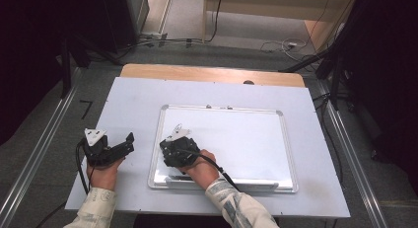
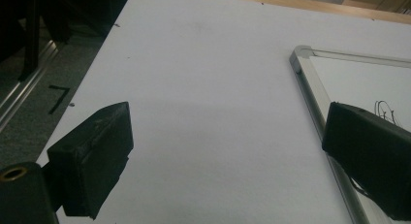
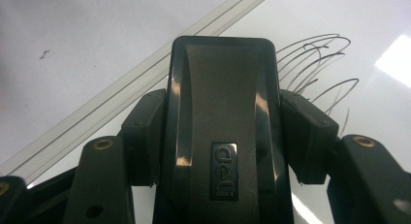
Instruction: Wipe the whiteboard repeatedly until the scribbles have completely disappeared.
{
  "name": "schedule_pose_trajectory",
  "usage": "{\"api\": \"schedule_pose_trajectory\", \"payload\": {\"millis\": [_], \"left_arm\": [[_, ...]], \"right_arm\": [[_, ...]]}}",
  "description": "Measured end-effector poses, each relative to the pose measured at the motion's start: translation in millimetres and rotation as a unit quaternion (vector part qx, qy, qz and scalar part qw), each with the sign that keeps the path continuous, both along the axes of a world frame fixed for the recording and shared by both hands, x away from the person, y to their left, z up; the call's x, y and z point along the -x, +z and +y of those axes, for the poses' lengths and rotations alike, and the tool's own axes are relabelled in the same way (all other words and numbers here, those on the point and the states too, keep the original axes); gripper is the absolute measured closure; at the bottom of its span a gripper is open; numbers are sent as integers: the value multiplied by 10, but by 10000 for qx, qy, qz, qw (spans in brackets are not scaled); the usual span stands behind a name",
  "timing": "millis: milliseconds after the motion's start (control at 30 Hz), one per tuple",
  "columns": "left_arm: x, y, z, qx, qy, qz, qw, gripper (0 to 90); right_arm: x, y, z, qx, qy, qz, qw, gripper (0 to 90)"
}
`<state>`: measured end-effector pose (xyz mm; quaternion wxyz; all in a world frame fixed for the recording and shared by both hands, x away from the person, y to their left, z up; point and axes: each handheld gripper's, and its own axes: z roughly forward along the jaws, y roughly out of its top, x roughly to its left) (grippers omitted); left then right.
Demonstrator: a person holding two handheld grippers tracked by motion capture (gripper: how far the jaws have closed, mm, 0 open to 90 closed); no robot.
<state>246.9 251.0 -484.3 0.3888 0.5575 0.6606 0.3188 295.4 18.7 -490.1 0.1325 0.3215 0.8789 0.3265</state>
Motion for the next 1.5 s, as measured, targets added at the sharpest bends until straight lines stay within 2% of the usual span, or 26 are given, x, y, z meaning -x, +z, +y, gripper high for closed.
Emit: {"api": "schedule_pose_trajectory", "payload": {"millis": [333, 600, 1200, 1500], "left_arm": [[5, 2, 1, -2, 2, -6, 10000, 45], [19, 7, 13, 14, 20, -29, 10000, 45], [31, 9, 25, 24, 46, -27, 10000, 45], [4, 2, 8, 25, 27, -32, 10000, 45]], "right_arm": [[66, 0, -3, 64, 96, -49, 9999, 384], [49, -2, 1, 104, 137, -69, 9998, 381], [-64, 8, -87, 160, -24, -26, 9999, 380], [-3, 9, -72, 156, -65, 32, 9999, 379]]}}
